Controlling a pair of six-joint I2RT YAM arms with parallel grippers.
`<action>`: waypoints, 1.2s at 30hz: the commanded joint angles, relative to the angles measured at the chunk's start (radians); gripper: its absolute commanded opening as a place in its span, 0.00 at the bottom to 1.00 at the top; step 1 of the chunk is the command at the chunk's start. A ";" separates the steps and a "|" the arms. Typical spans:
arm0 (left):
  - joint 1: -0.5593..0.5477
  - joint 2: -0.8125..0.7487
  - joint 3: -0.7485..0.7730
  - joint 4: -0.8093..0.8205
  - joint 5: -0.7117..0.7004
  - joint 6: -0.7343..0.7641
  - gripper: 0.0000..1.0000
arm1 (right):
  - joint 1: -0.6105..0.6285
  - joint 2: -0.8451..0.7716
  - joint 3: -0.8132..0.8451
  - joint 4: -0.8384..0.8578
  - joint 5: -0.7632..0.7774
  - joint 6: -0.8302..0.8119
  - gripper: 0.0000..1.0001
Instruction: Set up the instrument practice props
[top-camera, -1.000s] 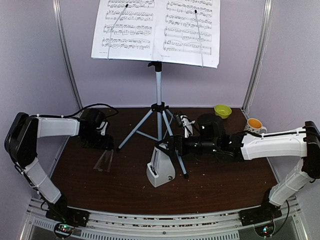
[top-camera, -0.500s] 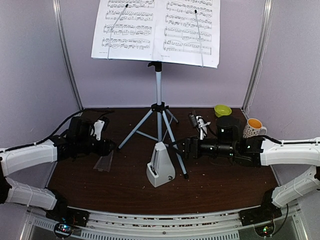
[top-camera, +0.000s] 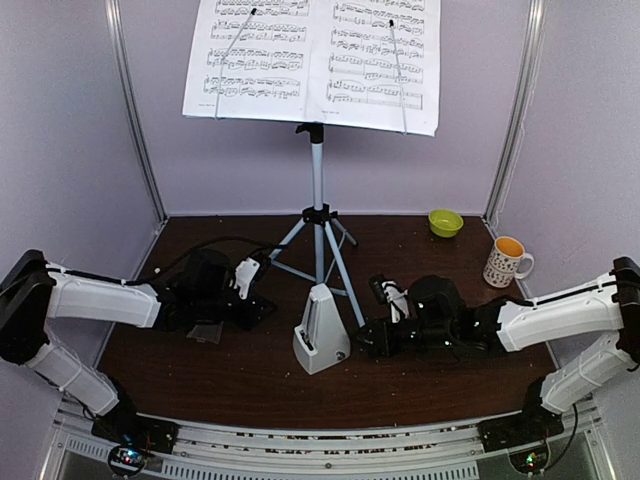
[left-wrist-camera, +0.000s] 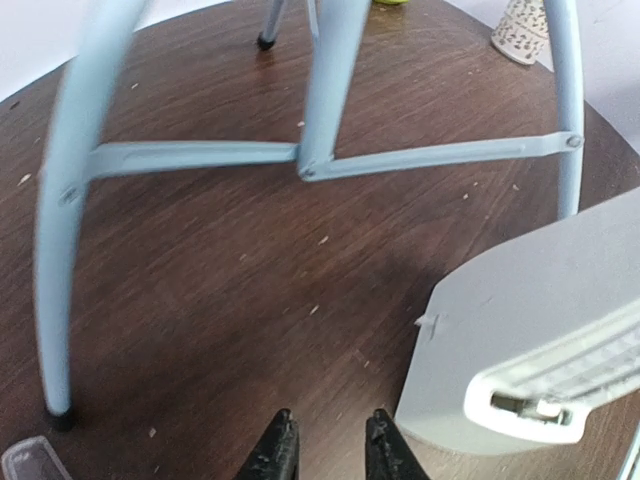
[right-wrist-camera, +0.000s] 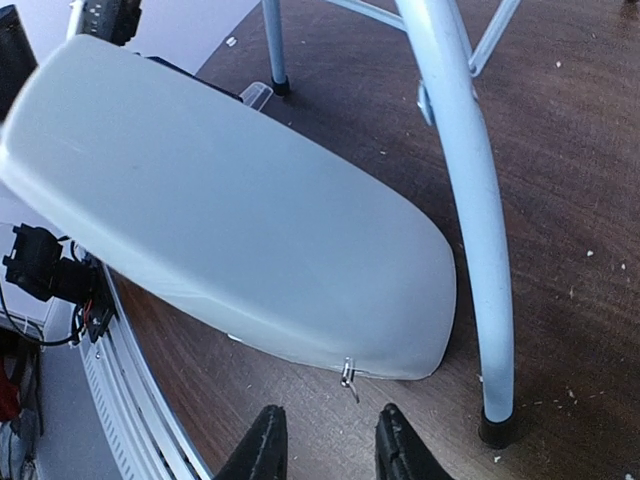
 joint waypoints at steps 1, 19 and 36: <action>-0.043 0.080 0.096 0.118 -0.023 -0.003 0.24 | 0.006 0.053 0.008 0.062 0.049 0.024 0.30; -0.134 0.170 0.073 0.195 0.010 -0.039 0.22 | 0.006 0.160 0.138 -0.009 0.106 -0.067 0.25; -0.180 0.048 -0.062 0.202 -0.115 -0.113 0.21 | 0.006 0.134 0.219 -0.125 0.144 -0.121 0.25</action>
